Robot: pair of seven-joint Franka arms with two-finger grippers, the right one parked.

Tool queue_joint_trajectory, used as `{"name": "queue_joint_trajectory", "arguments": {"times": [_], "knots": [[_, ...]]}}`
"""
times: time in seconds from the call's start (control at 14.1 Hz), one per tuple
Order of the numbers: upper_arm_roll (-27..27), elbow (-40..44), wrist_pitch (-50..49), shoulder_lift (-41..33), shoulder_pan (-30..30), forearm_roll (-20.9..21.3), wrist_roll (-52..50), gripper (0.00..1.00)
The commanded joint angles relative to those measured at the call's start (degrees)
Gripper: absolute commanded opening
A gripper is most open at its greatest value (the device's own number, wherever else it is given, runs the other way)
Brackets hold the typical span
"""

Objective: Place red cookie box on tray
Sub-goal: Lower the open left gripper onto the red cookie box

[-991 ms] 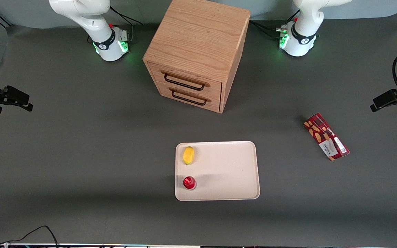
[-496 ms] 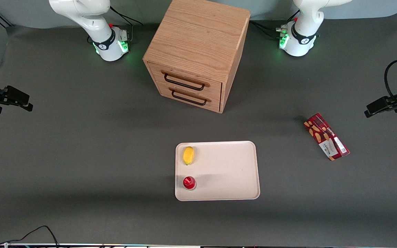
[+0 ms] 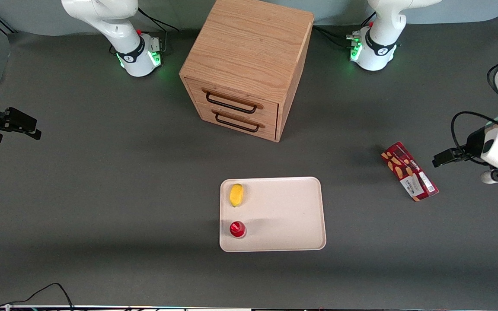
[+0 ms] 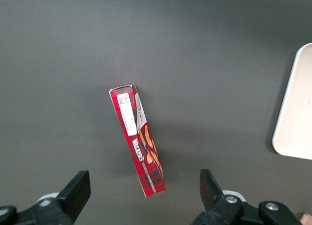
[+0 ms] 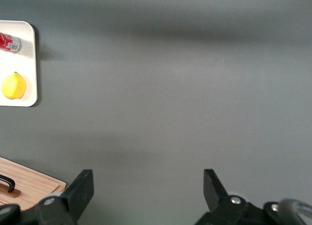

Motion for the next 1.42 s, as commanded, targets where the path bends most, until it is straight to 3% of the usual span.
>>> {"name": "queue_joint_trajectory", "arguments": {"times": [0.0,0.35,1.2,1.35], "knots": [[0.5,-0.5,3.8,3.6,-0.4,-1.5,-1.3,1.00],[0.6,-7.9,12.5,5.4,-0.2,-1.6,-3.0,1.00],[1.3,-13.6,23.5,10.9,1.1,-1.6,-4.2,1.00],[1.3,-13.6,23.6,10.9,1.0,-1.5,-4.2,0.90]]}}
